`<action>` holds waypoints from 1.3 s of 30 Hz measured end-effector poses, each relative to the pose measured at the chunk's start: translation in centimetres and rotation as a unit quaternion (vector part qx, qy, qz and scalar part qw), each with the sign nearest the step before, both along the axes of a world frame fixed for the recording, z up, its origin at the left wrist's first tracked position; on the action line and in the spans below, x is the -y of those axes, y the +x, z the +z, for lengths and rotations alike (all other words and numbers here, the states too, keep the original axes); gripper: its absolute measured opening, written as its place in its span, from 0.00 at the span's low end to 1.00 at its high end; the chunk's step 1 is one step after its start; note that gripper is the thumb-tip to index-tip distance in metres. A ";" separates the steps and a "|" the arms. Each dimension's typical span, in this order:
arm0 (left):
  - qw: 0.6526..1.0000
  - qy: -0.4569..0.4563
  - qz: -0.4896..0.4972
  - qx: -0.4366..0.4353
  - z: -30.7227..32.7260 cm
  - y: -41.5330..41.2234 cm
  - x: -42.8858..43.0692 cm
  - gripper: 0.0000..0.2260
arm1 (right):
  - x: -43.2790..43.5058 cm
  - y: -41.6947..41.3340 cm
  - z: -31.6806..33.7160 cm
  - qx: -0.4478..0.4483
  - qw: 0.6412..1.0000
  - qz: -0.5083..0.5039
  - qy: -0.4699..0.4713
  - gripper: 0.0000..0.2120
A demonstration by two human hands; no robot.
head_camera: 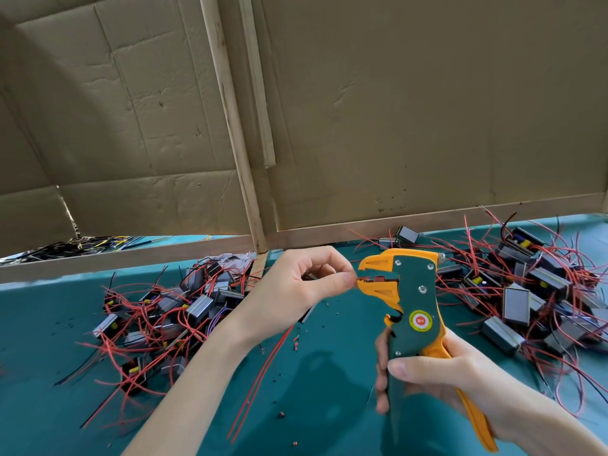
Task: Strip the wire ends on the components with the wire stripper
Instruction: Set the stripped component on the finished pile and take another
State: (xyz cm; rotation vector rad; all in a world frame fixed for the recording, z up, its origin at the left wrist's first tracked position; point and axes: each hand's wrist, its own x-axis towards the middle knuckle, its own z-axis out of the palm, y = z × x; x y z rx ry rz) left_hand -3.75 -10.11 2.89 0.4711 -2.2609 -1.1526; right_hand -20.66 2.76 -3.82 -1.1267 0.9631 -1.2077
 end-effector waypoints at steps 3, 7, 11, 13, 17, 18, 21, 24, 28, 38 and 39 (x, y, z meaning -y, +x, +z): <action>1.000 -0.003 -0.004 0.011 0.1 0.2 0.2 0.05 | -0.3 0.2 0.2 -0.021 1.000 -0.010 0.008 0.14; 1.000 0.001 -0.016 0.016 0.3 0.4 0.4 0.06 | -0.6 0.6 0.0 -0.025 0.999 -0.041 0.013 0.20; 0.999 0.014 -0.033 0.017 0.3 0.5 0.4 0.06 | -0.4 1.5 -0.2 0.003 0.997 -0.072 0.019 0.19; 0.999 0.027 -0.028 0.024 0.2 0.5 0.3 0.07 | -0.2 2.1 -0.5 0.014 0.995 -0.099 0.025 0.16; 0.998 0.033 0.001 0.055 -0.4 0.2 0.5 0.07 | 0.3 2.1 -1.3 -0.021 0.992 -0.127 0.014 0.20; 0.998 0.035 0.005 0.059 -0.5 0.2 0.6 0.07 | 0.4 1.9 -1.3 -0.007 0.994 -0.111 0.018 0.19; 0.998 0.033 0.023 0.058 -0.5 0.4 0.8 0.07 | 0.6 1.5 -1.0 0.051 0.998 -0.035 0.025 0.22; 0.997 0.026 0.026 0.061 -0.2 0.7 1.1 0.07 | 0.7 1.3 -1.1 0.061 0.998 -0.005 0.030 0.23; 0.997 0.021 0.041 0.066 -0.1 1.0 1.7 0.07 | 0.9 1.2 -1.3 0.074 0.997 -0.017 0.035 0.17; 0.987 -0.006 0.052 -0.155 4.0 -3.1 -1.3 0.04 | 1.7 -0.1 -1.9 0.172 0.977 -0.085 0.096 0.13; 0.983 0.006 0.046 -0.177 4.5 -4.8 -1.7 0.04 | 1.8 -0.3 -2.0 0.184 0.972 -0.091 0.112 0.13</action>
